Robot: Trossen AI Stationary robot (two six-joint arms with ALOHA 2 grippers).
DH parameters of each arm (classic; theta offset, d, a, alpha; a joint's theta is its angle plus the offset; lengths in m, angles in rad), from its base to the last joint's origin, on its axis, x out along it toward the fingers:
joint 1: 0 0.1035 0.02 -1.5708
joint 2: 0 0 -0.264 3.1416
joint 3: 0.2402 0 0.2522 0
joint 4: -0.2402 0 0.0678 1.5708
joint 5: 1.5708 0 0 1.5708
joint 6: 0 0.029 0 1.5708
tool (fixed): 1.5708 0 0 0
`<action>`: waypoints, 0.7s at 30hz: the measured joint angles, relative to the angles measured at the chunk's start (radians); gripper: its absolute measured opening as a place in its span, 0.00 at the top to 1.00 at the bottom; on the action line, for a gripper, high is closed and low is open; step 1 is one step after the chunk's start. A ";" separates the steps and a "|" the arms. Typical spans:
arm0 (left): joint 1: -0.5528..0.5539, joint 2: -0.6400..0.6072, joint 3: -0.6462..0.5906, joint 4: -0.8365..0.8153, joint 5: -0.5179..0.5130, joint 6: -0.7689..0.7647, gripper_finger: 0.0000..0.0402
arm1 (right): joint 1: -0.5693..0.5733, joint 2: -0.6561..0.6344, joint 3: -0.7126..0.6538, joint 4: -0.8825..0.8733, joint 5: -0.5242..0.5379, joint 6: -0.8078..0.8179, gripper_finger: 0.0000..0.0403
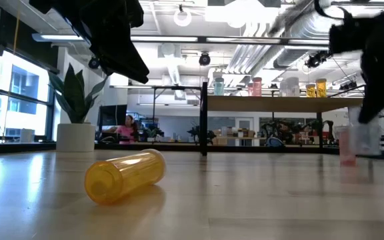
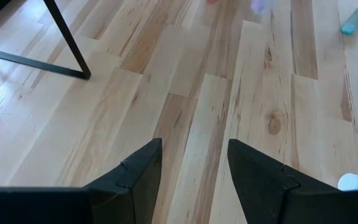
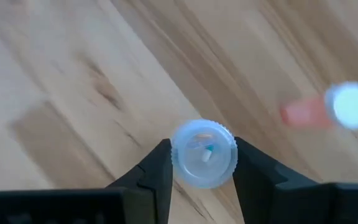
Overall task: Pick and place medicine bottles onto shelf by color
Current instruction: Put the transparent pill bottle on the shelf aligned with the other transparent pill bottle
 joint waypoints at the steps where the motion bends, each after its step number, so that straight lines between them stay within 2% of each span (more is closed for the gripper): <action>1: 0.000 0.000 0.000 0.000 0.000 0.000 0.57 | 0.000 0.000 0.022 -0.002 0.012 -0.026 0.71; 4: 0.000 0.000 0.000 0.000 0.000 0.000 0.57 | 0.000 0.000 0.095 -0.051 0.081 -0.094 0.71; 9: 0.000 0.000 0.000 0.000 0.000 0.000 0.57 | 0.000 0.000 0.239 -0.245 0.256 -0.126 0.70; 16: 0.000 0.000 0.000 0.000 0.000 0.003 0.57 | -0.019 0.000 0.407 -0.567 0.517 -0.083 0.69; 19: 0.000 0.000 0.000 0.000 0.000 0.003 0.57 | -0.065 -0.002 0.434 -0.688 0.582 -0.038 0.69; 21: 0.000 0.000 0.000 0.000 0.000 0.002 0.57 | -0.111 -0.006 0.437 -0.705 0.602 -0.033 0.69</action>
